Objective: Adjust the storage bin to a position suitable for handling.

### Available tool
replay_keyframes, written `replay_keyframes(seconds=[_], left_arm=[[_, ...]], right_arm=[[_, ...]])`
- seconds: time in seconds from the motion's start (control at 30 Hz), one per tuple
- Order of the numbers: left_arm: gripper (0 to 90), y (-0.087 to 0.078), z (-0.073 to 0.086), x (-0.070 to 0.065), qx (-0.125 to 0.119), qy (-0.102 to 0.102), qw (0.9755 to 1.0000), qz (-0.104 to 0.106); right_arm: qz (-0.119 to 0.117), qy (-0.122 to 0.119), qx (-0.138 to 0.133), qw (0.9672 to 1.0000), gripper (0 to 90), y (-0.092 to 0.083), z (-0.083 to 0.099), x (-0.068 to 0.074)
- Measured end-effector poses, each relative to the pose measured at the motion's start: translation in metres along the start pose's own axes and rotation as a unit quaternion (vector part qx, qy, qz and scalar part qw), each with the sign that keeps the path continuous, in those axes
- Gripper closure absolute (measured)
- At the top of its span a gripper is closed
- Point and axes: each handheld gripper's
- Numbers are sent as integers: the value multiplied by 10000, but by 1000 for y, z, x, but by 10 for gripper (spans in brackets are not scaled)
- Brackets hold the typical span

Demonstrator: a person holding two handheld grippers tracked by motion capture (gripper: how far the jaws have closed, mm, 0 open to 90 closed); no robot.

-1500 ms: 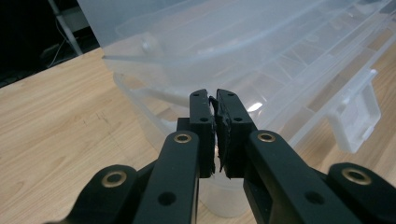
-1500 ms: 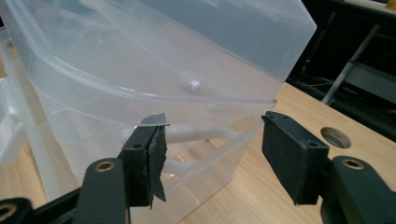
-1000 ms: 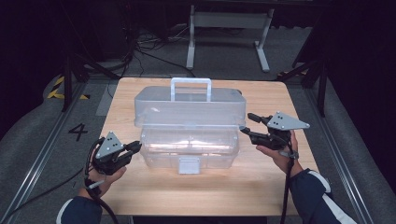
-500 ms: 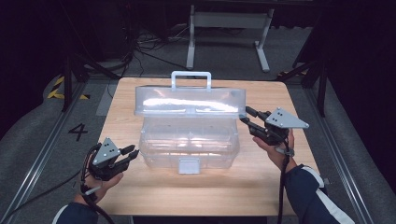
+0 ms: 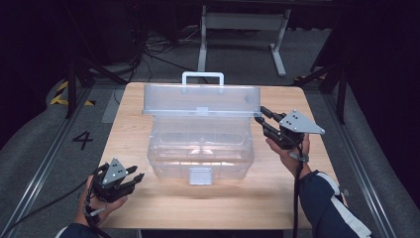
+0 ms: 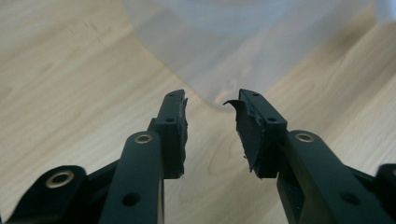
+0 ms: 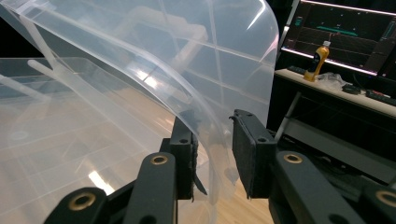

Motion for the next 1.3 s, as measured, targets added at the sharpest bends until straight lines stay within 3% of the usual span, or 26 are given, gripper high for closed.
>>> replay_keyframes(seconds=[0.07, 0.2, 0.27, 0.4, 0.47, 0.57, 0.8, 1.3], left_arm=[[552, 3, 7, -2, 20, -124, 9999, 65], [428, 5, 16, -4, 212, -166, 9996, 103], [364, 9, 24, -4, 327, -334, 9989, 106], [306, 11, 29, -2, 387, -413, 9983, 153], [290, 13, 31, -1, 403, -492, 9978, 187], [267, 19, 33, 1, 529, -382, 9978, 139], [221, 25, 39, 6, 683, -549, 9960, 187], [149, 28, 45, 6, 407, -575, 9972, 234]], right_arm=[[60, 1, -44, 10000, 714, 1, -1, 0], [101, 49, -135, 9998, 718, 5, -3, -4], [130, 85, -135, 9998, 720, 6, -5, -6], [165, 52, -76, 9998, 720, 9, -10, -8], [199, 30, -58, 9998, 722, 11, -11, -10], [274, 0, -44, 9996, 729, 13, -14, -11], [357, 22, -30, 9994, 742, 17, -17, -15], [482, 146, 5, 9987, 788, 27, -24, -26]])
Point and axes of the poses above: each handheld gripper's, and its own axes: y roughly forward along the jaws, z roughly out of its underside, x roughly to its left, and after that the axes turned 12 degrees about -z, right-handed
